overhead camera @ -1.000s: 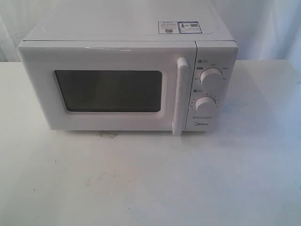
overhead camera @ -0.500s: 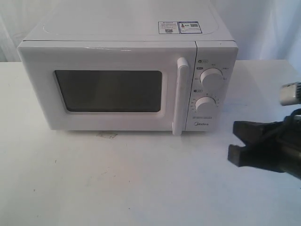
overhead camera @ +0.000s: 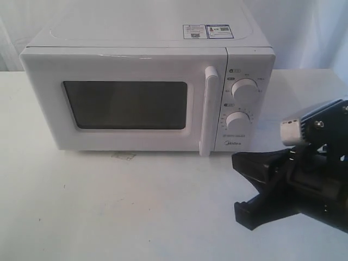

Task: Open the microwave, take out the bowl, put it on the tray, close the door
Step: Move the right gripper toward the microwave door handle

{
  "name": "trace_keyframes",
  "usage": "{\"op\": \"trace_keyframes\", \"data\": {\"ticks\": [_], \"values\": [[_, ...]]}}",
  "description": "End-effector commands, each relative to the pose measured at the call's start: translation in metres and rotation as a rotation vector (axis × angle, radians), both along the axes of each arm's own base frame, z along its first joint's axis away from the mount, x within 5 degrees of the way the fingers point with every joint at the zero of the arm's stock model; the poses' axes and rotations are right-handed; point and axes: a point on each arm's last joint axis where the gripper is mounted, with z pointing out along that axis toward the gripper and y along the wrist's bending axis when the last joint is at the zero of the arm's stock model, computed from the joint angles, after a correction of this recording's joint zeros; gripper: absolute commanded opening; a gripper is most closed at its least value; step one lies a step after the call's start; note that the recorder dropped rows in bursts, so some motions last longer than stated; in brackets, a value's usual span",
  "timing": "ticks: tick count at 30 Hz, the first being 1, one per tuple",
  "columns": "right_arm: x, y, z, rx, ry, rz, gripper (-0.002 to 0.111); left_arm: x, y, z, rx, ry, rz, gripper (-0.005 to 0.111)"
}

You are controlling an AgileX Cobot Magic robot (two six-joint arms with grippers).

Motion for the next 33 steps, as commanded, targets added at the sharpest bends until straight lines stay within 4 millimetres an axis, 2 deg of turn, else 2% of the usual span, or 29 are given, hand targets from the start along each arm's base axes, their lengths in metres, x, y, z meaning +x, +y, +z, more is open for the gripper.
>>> {"op": "trace_keyframes", "data": {"ticks": [1, 6, 10, 15, 19, 22, 27, 31, 33], "values": [[0.006, 0.009, 0.010, -0.023, -0.085, 0.054, 0.000, 0.000, 0.000, -0.001, -0.003, -0.003, 0.004, 0.000], [0.022, 0.021, 0.013, -0.064, -0.101, 0.079, 0.000, 0.000, 0.000, -0.001, -0.003, -0.003, 0.004, 0.000], [0.035, 0.029, 0.014, -0.030, 0.086, -0.002, 0.000, 0.000, 0.000, -0.001, -0.003, -0.003, 0.004, 0.000], [0.047, 0.029, 0.019, -0.184, 0.263, -0.081, 0.000, 0.000, 0.000, -0.001, -0.003, -0.003, 0.004, 0.000], [0.042, 0.037, 0.020, -0.255, 0.347, 0.048, 0.000, 0.000, 0.000, -0.001, -0.003, -0.003, 0.004, 0.000], [0.040, 0.047, 0.024, -0.237, 0.287, 0.179, 0.000, 0.000, 0.000, -0.001, -0.003, -0.003, 0.004, 0.000], [0.045, 0.055, 0.033, -0.234, 0.056, 0.284, 0.000, 0.000, 0.000, -0.001, -0.003, -0.003, 0.004, 0.000], [0.048, 0.055, 0.036, -0.233, -0.031, 0.281, 0.000, 0.000, 0.000, -0.001, -0.003, -0.003, 0.004, 0.000], [0.052, 0.053, 0.035, -0.200, -0.009, 0.245, 0.000, 0.000, 0.000, -0.001, -0.003, -0.003, 0.004, 0.000]]}}
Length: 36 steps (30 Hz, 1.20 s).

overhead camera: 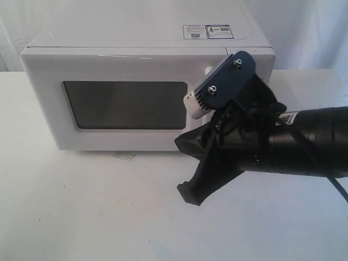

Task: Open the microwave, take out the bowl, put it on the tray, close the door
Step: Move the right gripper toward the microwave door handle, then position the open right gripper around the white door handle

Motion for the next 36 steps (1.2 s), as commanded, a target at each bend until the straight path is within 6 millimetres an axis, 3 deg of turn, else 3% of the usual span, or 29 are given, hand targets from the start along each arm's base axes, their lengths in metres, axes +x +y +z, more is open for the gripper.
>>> {"op": "trace_keyframes", "data": {"ticks": [1, 6, 12, 17, 24, 27, 30, 36], "values": [[0.009, -0.009, -0.001, 0.039, -0.001, -0.052, 0.000, 0.000, 0.000, -0.001, -0.003, -0.003, 0.004, 0.000], [0.023, -0.041, 0.007, 0.223, 0.057, 0.023, 0.000, 0.000, 0.000, -0.001, -0.003, -0.003, 0.004, 0.000], [0.048, -0.070, -0.006, 0.201, 0.015, -0.056, 0.000, 0.000, 0.000, -0.001, -0.003, -0.003, 0.004, 0.000], [0.061, -0.075, -0.026, 0.263, -0.114, 0.249, 0.000, 0.000, 0.000, -0.001, -0.003, -0.003, 0.004, 0.000], [0.077, -0.087, -0.037, 0.257, -0.078, 0.210, 0.000, 0.000, 0.000, -0.001, -0.003, -0.003, 0.004, 0.000], [0.084, -0.091, -0.036, 0.272, -0.087, 0.108, 0.002, 0.000, 0.000, -0.001, -0.003, -0.003, 0.004, 0.000], [0.089, -0.095, -0.037, 0.265, -0.087, 0.047, 0.016, 0.000, 0.000, -0.001, -0.003, -0.003, 0.004, 0.000], [0.093, -0.094, -0.030, 0.272, -0.113, 0.062, 0.060, 0.000, 0.000, -0.001, -0.003, -0.003, 0.004, 0.000]]}}
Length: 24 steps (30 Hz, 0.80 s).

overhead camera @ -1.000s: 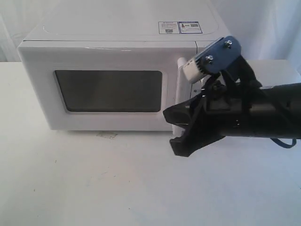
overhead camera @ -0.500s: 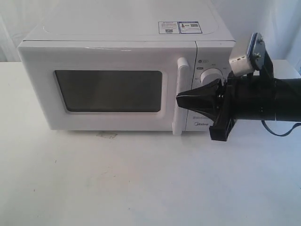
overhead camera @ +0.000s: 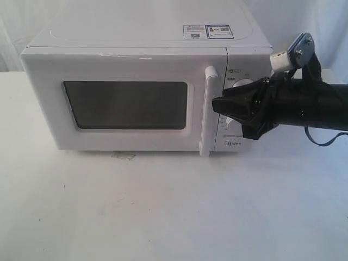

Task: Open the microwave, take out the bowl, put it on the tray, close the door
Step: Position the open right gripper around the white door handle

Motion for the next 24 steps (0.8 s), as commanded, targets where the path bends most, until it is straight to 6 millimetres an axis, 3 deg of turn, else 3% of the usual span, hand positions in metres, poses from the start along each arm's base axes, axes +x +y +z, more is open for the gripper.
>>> {"op": "trace_keyframes", "data": {"ticks": [1, 24], "values": [[0.004, -0.001, 0.006, 0.008, -0.040, 0.003, 0.064, 0.000, 0.000, -0.001, -0.003, -0.003, 0.004, 0.000], [0.029, 0.019, -0.008, 0.030, -0.005, 0.090, 0.066, 0.000, 0.000, -0.001, -0.003, -0.003, 0.004, 0.000]]}}
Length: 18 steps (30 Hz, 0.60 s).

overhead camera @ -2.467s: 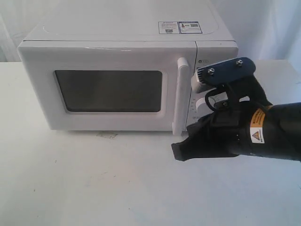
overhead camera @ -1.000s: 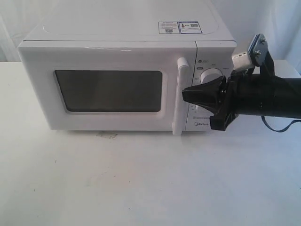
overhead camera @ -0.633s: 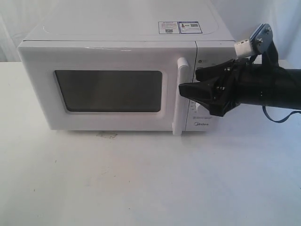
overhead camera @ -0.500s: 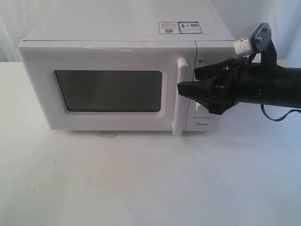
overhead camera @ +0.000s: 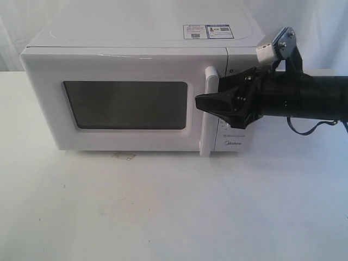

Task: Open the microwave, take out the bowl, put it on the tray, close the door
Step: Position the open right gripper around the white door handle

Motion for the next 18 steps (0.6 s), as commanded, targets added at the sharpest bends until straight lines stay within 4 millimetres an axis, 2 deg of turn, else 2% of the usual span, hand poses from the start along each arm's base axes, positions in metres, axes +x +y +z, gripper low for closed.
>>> {"op": "trace_keyframes", "data": {"ticks": [1, 4, 9, 12, 15, 18], "values": [[0.006, 0.011, -0.008, -0.005, -0.001, 0.045, 0.066, 0.000, 0.000, -0.001, -0.003, -0.003, 0.004, 0.000], [0.009, 0.015, -0.012, -0.006, 0.012, 0.058, 0.064, 0.000, 0.000, -0.001, -0.003, -0.003, 0.004, 0.000], [0.011, 0.016, -0.015, 0.004, 0.019, 0.069, 0.052, 0.000, 0.000, -0.001, -0.003, -0.003, 0.004, 0.000], [0.013, 0.016, -0.020, -0.001, 0.032, 0.064, 0.032, 0.000, 0.000, -0.001, -0.003, -0.003, 0.004, 0.000], [0.014, 0.016, -0.025, -0.001, 0.048, 0.064, 0.023, 0.000, 0.000, -0.001, -0.003, -0.003, 0.004, 0.000], [0.016, 0.015, -0.030, -0.012, 0.066, 0.051, 0.009, 0.000, 0.000, -0.001, -0.003, -0.003, 0.004, 0.000]]}}
